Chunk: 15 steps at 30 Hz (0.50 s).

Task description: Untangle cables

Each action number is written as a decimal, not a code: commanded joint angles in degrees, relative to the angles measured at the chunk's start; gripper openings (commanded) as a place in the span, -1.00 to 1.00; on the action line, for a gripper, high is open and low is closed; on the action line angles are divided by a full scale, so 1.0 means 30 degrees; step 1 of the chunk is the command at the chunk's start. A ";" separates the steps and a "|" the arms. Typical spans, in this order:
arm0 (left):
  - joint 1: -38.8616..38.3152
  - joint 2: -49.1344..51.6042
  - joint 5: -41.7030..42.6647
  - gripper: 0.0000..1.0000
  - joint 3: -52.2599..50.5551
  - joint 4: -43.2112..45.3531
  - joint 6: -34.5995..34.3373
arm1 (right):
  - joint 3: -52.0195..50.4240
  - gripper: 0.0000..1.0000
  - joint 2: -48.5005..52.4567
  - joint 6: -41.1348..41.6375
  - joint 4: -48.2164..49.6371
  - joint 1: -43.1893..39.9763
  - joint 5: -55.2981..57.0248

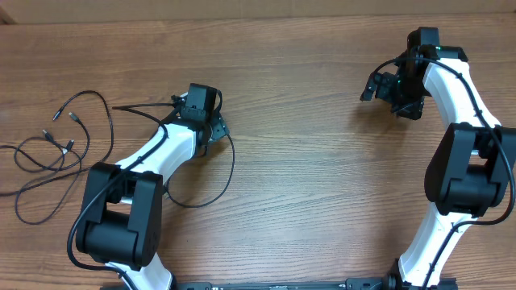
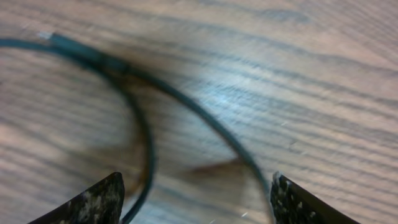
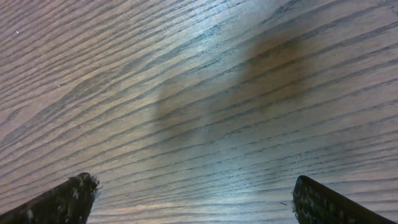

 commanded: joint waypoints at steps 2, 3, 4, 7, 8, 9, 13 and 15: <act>-0.0160 0.0903 -0.0306 0.49 -0.0168 0.0568 -0.0109 | 0.0160 1.00 -0.0619 -0.0036 0.0029 0.0044 0.0117; -0.0160 0.1100 -0.0306 0.49 -0.0168 0.0678 -0.0109 | 0.0160 1.00 -0.0619 -0.0036 0.0029 0.0044 0.0117; -0.0160 0.1231 -0.0313 0.49 -0.0168 0.0729 -0.0109 | 0.0160 1.00 -0.0619 -0.0036 0.0029 0.0044 0.0117; -0.0175 0.1829 -0.0379 0.52 -0.0168 0.0838 -0.0109 | 0.0160 1.00 -0.0612 -0.0036 0.0029 0.0044 0.0117; -0.0175 0.2040 -0.0415 0.53 -0.0168 0.0831 -0.0102 | 0.0160 1.00 -0.0619 -0.0036 0.0029 0.0044 0.0117; -0.0175 0.2098 -0.0415 0.59 -0.0160 0.0809 -0.0102 | 0.0160 1.00 -0.0619 -0.0036 0.0029 0.0044 0.0117; -0.0102 0.1916 0.0044 0.60 0.0095 0.0386 0.0401 | 0.0160 1.00 -0.0619 -0.0036 0.0029 0.0044 0.0117; -0.0102 0.1887 0.0240 0.41 0.0699 -0.0430 0.0488 | 0.0160 1.00 -0.0612 -0.0036 0.0029 0.0044 0.0117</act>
